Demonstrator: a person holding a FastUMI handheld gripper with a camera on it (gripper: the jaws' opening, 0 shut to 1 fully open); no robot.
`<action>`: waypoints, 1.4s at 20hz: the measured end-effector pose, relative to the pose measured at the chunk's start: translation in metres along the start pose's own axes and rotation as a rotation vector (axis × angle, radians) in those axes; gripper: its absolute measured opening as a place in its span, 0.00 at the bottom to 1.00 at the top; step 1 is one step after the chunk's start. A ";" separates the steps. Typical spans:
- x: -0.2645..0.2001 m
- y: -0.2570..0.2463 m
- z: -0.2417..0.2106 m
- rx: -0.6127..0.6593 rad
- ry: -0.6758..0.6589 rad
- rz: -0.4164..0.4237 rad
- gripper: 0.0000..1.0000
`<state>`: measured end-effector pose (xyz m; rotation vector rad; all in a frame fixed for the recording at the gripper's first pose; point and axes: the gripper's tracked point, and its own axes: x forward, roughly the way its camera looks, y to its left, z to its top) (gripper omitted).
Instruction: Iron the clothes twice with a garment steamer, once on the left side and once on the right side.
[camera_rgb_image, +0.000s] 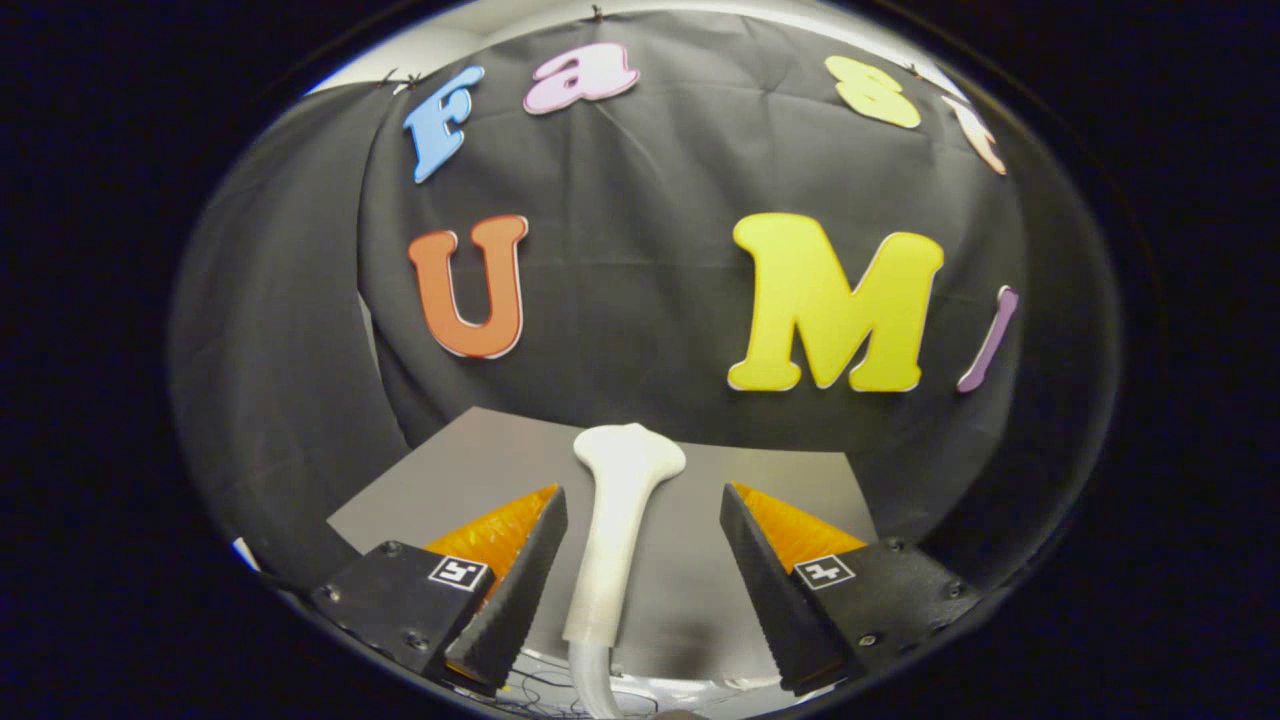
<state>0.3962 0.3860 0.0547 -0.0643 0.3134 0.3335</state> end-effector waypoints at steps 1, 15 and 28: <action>0.016 0.003 -0.005 -0.011 0.038 -0.007 0.96; 0.092 0.016 -0.051 0.070 0.384 -0.004 0.71; 0.049 0.004 -0.032 0.135 0.226 0.048 0.43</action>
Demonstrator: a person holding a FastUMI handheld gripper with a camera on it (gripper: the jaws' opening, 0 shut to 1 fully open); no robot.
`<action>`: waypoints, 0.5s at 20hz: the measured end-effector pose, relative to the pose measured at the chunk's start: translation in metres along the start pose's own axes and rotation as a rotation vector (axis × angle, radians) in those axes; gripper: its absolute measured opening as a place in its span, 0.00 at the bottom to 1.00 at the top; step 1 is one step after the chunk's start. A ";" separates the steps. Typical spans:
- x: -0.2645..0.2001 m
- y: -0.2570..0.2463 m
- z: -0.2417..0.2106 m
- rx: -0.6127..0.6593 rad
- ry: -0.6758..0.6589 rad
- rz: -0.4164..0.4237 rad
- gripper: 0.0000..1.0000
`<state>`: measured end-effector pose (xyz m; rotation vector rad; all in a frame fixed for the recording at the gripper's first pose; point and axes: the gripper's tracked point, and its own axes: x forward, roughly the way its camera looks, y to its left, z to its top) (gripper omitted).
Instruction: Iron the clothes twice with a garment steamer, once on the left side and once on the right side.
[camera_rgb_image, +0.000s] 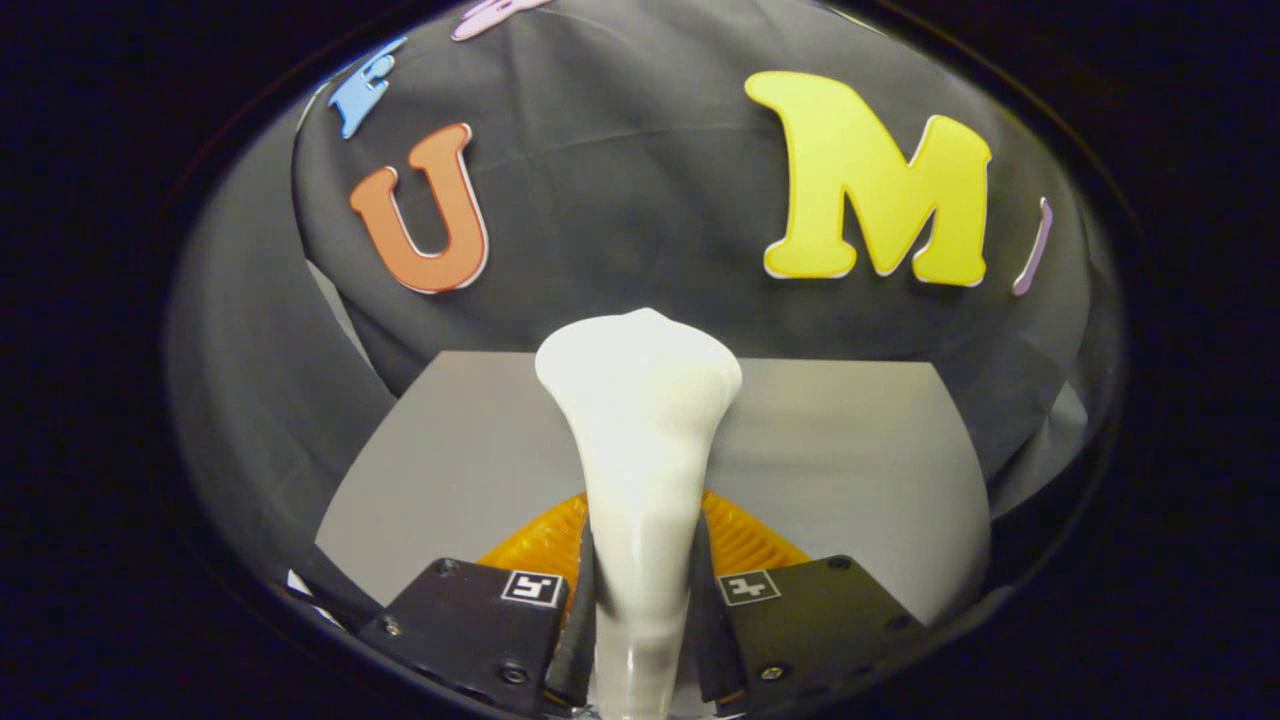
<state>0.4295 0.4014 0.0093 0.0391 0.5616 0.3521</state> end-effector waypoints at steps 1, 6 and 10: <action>-0.010 0.000 0.001 -0.006 -0.030 0.001 0.43; -0.067 -0.004 -0.009 0.056 -0.149 0.031 0.43; -0.133 -0.012 -0.012 0.084 -0.281 0.061 0.43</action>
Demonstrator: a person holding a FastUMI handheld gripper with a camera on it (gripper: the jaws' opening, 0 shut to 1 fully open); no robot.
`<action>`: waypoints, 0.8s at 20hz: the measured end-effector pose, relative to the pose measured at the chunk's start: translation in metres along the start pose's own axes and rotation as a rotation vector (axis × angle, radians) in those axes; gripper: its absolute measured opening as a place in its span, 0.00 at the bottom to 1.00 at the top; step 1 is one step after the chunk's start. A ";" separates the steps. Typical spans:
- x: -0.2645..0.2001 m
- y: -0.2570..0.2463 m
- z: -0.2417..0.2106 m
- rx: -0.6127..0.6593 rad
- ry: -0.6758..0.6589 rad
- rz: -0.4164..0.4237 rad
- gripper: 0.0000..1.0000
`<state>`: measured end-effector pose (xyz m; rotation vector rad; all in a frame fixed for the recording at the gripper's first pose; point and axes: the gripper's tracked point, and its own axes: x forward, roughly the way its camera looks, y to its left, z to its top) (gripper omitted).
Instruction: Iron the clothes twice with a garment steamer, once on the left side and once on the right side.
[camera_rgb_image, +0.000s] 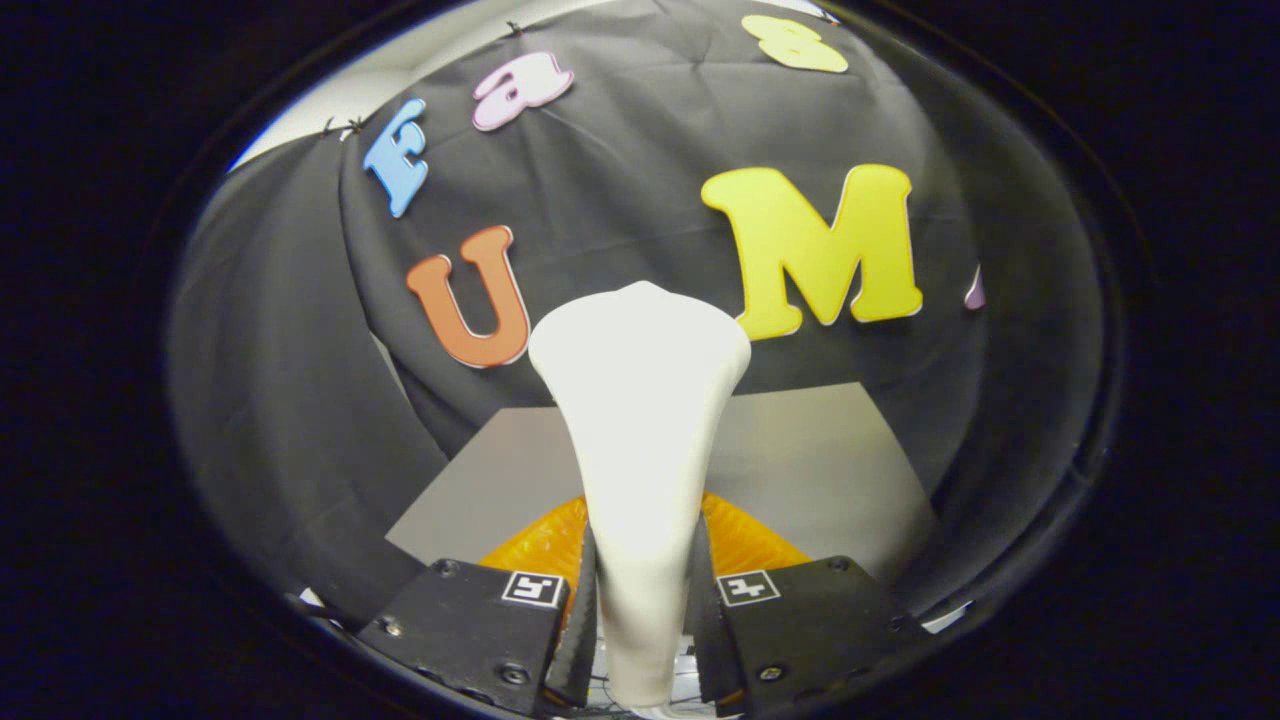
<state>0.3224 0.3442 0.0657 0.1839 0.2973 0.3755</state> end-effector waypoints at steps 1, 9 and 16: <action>-0.020 0.000 0.006 -0.006 -0.035 0.002 0.42; -0.179 -0.030 0.054 -0.061 -0.304 -0.009 0.42; -0.276 -0.089 0.088 -0.084 -0.447 -0.119 0.42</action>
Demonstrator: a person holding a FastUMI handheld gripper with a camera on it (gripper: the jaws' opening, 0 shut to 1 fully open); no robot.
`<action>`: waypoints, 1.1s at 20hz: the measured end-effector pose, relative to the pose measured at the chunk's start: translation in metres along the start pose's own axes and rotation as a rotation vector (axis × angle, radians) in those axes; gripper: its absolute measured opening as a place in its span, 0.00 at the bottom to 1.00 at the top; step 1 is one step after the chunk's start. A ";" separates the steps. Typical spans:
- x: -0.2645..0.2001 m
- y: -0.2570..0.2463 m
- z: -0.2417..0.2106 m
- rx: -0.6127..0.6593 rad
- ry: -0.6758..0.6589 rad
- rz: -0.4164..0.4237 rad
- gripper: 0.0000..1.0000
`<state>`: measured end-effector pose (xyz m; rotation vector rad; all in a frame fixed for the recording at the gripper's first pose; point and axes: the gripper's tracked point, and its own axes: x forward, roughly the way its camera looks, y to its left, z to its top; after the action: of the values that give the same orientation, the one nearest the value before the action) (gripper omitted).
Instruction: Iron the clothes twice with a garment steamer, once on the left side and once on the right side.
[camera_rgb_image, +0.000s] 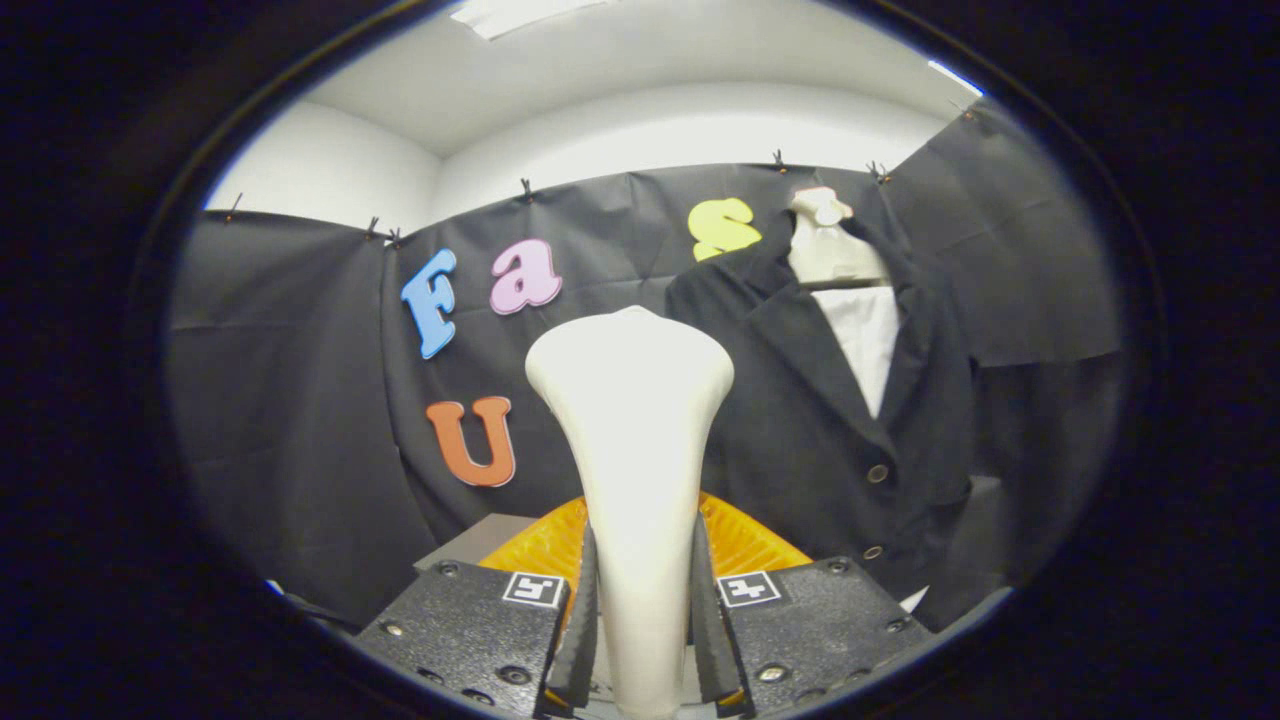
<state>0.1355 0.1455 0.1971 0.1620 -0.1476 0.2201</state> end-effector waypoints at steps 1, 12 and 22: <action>-0.002 -0.011 0.008 -0.006 -0.014 -0.019 0.42; 0.058 -0.083 0.085 -0.076 -0.098 -0.145 0.42; 0.116 -0.111 0.102 -0.196 -0.074 -0.282 0.42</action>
<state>0.2594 0.0438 0.3000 -0.0051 -0.2170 -0.0822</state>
